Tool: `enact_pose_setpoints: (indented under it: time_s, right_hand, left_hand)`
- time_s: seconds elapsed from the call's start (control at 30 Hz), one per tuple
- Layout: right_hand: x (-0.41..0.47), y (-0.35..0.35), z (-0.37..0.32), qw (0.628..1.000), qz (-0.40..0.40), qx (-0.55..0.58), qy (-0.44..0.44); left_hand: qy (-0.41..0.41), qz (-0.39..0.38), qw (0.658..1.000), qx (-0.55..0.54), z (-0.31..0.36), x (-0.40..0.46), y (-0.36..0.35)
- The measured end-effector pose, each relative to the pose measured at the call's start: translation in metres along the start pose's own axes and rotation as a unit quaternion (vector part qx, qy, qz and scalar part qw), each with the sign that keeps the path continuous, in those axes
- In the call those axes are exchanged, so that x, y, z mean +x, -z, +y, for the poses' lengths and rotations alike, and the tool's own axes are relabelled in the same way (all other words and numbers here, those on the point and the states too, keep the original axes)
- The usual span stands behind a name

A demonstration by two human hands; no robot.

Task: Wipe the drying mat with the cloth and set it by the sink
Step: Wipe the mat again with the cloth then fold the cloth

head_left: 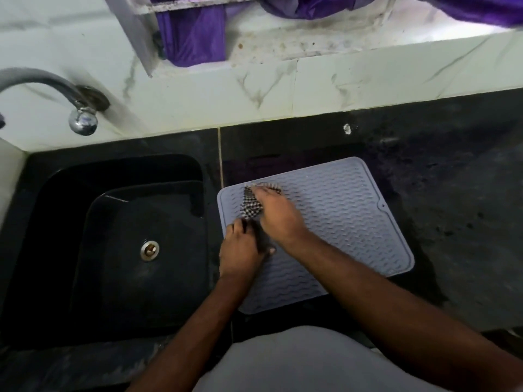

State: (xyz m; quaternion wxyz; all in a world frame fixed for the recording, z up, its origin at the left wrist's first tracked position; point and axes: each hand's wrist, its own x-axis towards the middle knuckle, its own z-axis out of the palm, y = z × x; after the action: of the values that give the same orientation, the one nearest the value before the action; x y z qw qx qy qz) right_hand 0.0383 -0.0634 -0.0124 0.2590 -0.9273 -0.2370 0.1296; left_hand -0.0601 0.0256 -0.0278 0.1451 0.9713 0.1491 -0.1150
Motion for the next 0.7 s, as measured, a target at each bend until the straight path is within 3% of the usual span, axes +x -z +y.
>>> enact_pose_setpoints:
  time_s: [0.1,0.17,0.23,0.37,0.47,0.57,0.7]
  right_hand:
    - [0.016,-0.006,-0.021,0.996,-0.006,-0.001,0.086]
    - [0.025,-0.013,-0.018,0.980,-0.061,-0.099,0.160]
    - [0.025,-0.015,-0.007,0.960,-0.108,-0.188,0.175]
    - [0.013,0.002,0.004,0.942,-0.083,-0.275,0.176]
    - [0.004,0.026,0.024,0.929,-0.068,-0.325,0.161]
    - [-0.003,0.045,0.039,0.927,-0.062,-0.360,0.090]
    - [-0.008,0.069,0.048,0.950,-0.001,-0.313,-0.006]
  left_hand:
    - [-0.007,0.026,0.999,-0.029,-0.019,0.000,0.005]
    - [-0.002,0.023,0.999,-0.021,-0.029,-0.002,0.003]
    - [-0.009,0.016,1.000,0.002,-0.032,-0.002,0.001]
    - [0.001,0.005,0.999,0.036,-0.026,0.002,0.009]
    - [0.015,-0.009,0.999,0.040,-0.023,-0.001,0.009]
    - [0.021,-0.016,0.999,0.024,-0.023,-0.002,0.008]
    - [0.019,-0.013,1.000,0.002,-0.020,-0.003,0.014]
